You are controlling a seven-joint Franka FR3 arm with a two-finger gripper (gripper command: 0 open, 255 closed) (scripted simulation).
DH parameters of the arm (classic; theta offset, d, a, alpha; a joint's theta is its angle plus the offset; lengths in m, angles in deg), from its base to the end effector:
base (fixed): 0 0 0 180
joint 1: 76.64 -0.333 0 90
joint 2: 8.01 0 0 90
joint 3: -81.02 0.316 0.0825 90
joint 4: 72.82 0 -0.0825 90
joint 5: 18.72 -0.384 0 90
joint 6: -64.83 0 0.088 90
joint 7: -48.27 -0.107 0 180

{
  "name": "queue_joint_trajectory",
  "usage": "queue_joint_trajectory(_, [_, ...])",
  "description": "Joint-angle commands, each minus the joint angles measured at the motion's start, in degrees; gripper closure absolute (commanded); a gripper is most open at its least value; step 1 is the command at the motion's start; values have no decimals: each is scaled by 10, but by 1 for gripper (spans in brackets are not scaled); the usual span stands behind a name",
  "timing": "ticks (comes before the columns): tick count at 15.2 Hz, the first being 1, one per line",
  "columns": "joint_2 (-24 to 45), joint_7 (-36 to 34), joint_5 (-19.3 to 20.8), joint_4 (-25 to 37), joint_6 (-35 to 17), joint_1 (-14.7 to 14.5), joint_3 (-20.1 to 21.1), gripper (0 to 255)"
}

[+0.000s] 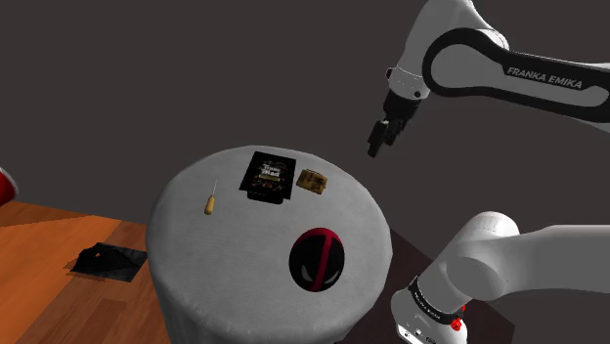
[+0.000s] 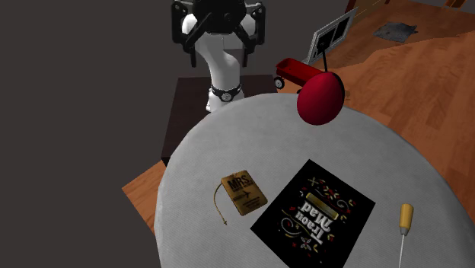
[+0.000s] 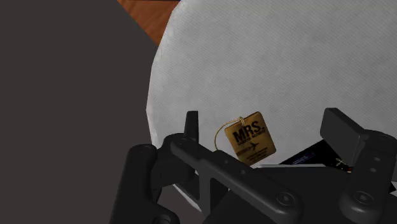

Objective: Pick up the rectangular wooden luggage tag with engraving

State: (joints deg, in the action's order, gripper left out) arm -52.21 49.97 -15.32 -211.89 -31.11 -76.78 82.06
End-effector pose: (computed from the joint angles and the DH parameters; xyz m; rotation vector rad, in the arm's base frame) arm 0.3185 0.0020 0.5615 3.0686 0.0780 0.0277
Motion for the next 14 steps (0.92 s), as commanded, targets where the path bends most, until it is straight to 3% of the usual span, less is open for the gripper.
queue_joint_trajectory(1, [0,0,0,0,0,0,0,0])
queue_joint_trajectory(14, [202,329,112,-66,-283,-78,-66,0])
